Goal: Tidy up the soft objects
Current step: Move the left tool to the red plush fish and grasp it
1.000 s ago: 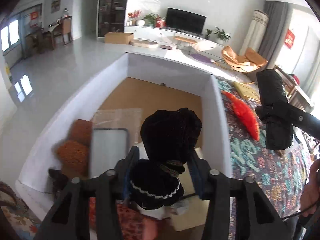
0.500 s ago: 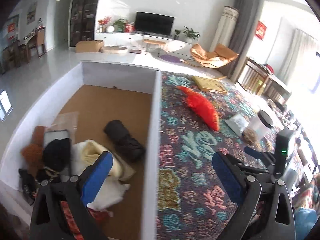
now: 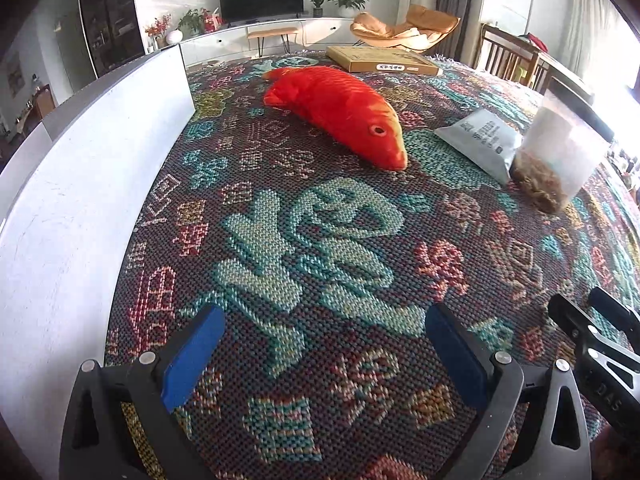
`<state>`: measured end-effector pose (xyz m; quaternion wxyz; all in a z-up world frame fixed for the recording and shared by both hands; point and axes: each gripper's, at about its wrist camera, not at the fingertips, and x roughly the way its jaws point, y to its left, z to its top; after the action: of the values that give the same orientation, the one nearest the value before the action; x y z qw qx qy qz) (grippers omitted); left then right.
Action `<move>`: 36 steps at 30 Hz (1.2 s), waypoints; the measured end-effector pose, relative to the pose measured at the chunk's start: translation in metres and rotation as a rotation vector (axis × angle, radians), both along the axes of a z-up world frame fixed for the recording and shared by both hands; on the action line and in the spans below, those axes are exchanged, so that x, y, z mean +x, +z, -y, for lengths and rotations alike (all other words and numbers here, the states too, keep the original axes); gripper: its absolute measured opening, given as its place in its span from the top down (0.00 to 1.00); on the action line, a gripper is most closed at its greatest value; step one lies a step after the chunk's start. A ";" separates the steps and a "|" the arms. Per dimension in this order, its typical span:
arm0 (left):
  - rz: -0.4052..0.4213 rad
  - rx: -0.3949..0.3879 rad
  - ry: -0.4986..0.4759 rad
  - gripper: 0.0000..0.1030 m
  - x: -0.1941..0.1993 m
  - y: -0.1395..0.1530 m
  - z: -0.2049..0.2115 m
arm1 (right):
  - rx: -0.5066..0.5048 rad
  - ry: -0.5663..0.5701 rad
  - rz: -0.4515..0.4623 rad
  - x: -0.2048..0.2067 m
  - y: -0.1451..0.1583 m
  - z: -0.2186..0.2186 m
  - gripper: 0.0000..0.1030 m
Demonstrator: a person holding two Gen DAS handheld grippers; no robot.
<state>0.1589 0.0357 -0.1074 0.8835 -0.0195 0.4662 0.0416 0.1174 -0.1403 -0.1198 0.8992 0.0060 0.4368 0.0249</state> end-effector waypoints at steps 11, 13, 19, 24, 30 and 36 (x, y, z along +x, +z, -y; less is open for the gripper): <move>0.019 -0.004 0.026 0.00 0.008 -0.014 -0.013 | -0.030 0.008 0.005 -0.002 -0.004 -0.006 0.20; 0.019 -0.004 0.026 0.00 0.008 -0.014 -0.014 | -0.031 0.008 0.006 -0.002 -0.004 -0.008 0.20; 0.019 -0.004 0.025 0.00 0.008 -0.014 -0.013 | -0.031 0.008 0.006 -0.002 -0.004 -0.008 0.19; 0.018 -0.003 0.026 0.00 0.008 -0.014 -0.013 | -0.033 0.010 0.006 -0.002 -0.004 -0.011 0.18; -0.058 -0.141 0.003 0.00 0.052 0.009 -0.020 | -0.033 0.013 0.004 -0.002 -0.005 -0.011 0.17; -0.013 -0.177 0.044 0.00 0.146 0.046 -0.018 | -0.031 0.019 0.002 -0.001 -0.005 -0.012 0.15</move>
<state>0.3053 0.0533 -0.0614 0.8741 -0.1074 0.4734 0.0201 0.1161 -0.1285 -0.1244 0.8993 -0.0119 0.4364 0.0268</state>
